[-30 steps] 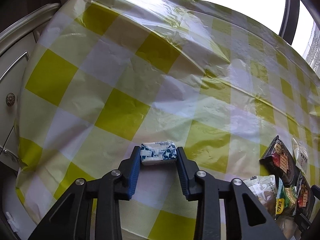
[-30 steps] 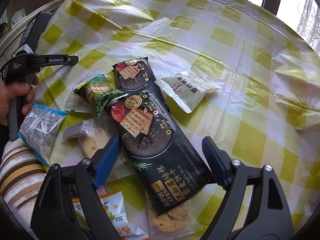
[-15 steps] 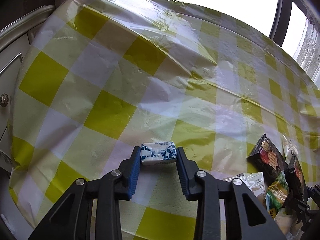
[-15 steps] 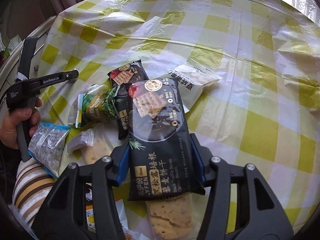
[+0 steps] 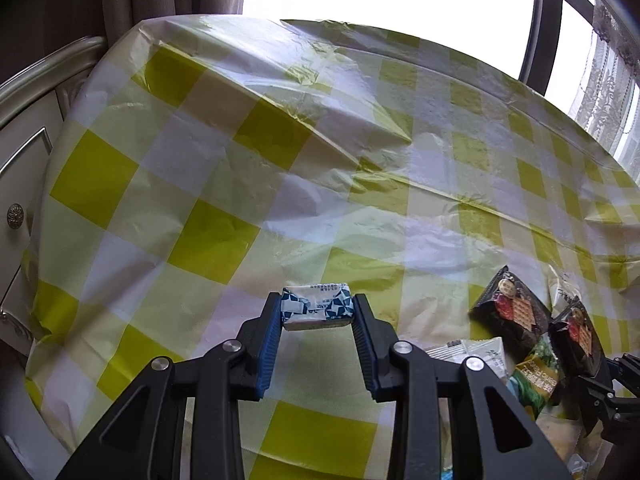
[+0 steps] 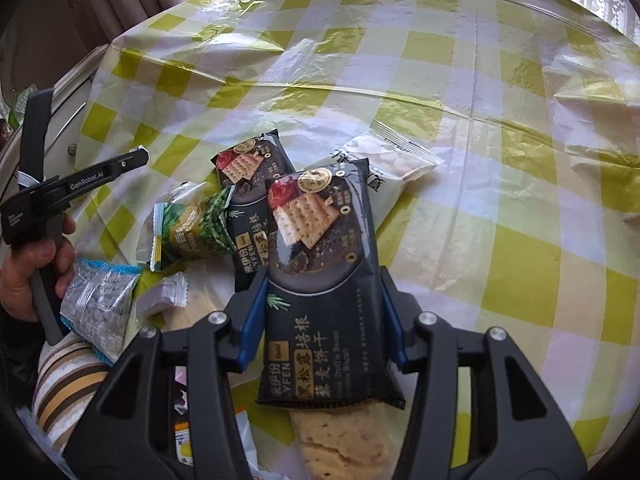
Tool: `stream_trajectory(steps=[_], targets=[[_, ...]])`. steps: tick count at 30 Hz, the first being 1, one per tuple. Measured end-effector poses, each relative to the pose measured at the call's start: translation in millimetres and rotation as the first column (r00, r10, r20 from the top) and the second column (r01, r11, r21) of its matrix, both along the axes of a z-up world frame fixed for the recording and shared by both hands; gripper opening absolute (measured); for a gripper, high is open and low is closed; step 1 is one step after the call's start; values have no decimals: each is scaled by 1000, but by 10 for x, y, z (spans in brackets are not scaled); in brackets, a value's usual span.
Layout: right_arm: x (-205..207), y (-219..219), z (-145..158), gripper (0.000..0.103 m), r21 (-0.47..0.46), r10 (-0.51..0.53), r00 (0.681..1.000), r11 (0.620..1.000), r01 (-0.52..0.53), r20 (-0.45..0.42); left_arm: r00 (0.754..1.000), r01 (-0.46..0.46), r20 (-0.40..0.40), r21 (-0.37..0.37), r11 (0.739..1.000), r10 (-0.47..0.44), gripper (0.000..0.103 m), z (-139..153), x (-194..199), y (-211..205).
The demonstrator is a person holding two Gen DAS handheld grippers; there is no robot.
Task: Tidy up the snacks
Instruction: 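Carry both items over the purple-rimmed box and open both grippers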
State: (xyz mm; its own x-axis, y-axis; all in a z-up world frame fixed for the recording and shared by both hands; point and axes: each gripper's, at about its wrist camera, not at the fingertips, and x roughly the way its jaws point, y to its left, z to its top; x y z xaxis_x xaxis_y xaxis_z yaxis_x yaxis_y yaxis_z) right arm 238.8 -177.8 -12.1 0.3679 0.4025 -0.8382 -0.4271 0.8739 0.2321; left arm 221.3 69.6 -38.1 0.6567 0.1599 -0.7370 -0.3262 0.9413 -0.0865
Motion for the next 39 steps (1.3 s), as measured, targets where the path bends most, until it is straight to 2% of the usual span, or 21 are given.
stream_trajectory(steps=[4,10,12,16,21,23,27,33,39], targets=[[-121,-4,85,53,-58,-15,998,998,19,64,997,35,71,-20,999,-34,36,206,-176,-115],[-300,-240,296,53,-21,-80,991,996,83,112,982,129,148,-96,987,-114,36,441,-419,-389],[-375,-349,367,53,-7,-110,986,994,112,124,977,164,157,-135,977,-143,36,471,-479,-510],[-572,-576,477,53,17,-170,977,986,169,133,962,247,160,-165,955,-222,36,510,-564,-838],[-867,-848,604,53,25,-228,963,974,226,147,926,371,162,-211,905,-342,36,552,-632,-1311],[-998,-964,644,53,26,-250,957,968,249,151,906,420,161,-220,881,-392,36,563,-667,-1527],[-1236,-1210,675,53,31,-297,944,955,295,143,851,525,157,-236,818,-501,36,583,-745,-1963],[-1605,-1613,674,53,-9,-351,925,935,355,146,746,664,136,-228,712,-652,36,599,-864,-2571],[-2047,-2205,573,53,-49,-455,882,885,463,117,636,764,95,-217,608,-766,36,578,-989,-3161]])
